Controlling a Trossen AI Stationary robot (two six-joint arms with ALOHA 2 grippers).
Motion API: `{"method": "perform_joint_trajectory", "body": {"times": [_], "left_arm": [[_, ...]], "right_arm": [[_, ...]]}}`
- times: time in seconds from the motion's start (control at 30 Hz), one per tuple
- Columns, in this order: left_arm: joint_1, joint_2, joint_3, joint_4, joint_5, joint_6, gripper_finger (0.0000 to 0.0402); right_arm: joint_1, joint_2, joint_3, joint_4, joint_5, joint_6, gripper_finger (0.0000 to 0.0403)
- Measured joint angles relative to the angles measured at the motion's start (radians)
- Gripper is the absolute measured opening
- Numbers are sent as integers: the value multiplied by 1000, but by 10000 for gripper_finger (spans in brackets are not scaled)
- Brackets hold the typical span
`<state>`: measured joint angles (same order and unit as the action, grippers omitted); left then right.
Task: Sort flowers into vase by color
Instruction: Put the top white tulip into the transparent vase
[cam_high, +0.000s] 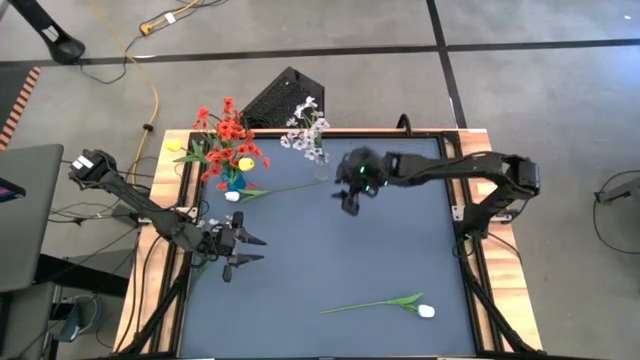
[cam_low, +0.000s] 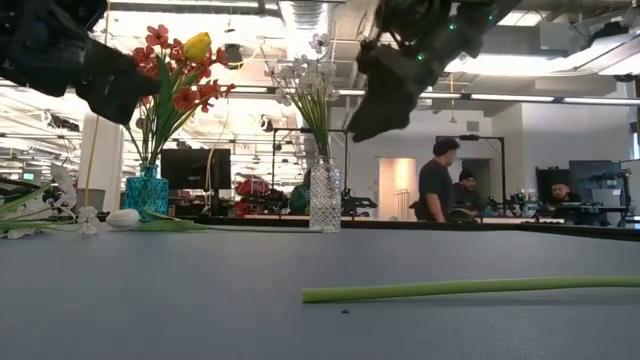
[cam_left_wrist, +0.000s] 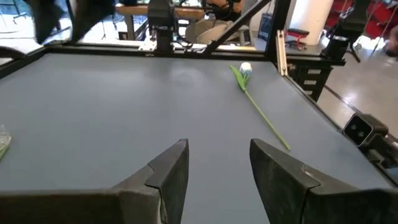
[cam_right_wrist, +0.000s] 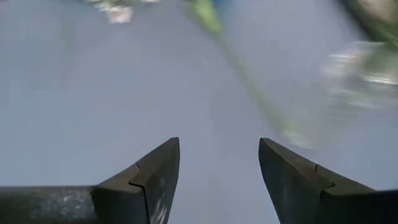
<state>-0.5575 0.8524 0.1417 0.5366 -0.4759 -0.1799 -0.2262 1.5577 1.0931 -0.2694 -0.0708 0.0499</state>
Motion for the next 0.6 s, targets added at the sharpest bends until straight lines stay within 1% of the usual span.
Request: {"method": "perform_joint_trajectory", "body": {"times": [0.07, 0.13, 0.2, 0.37, 0.5, 0.6], "left_arm": [[0, 0, 0, -5, 0, 0, 159], [0, 0, 0, -5, 0, 0, 159], [0, 0, 0, -8, -6, -4, 159], [0, 0, 0, -70, -80, -68, 159], [0, -1, 6, -87, -79, -87, 159], [0, -1, 25, -82, -65, -65, 159]], "right_arm": [[53, 42, 0, 36, 21, 2, 246], [96, 99, 0, 135, 64, 15, 246], [124, 157, 0, 215, 73, 18, 246], [149, 261, 50, 395, 73, 6, 246], [149, 375, 111, 536, 73, 34, 246], [160, 476, 178, 558, 74, 47, 246]]}}
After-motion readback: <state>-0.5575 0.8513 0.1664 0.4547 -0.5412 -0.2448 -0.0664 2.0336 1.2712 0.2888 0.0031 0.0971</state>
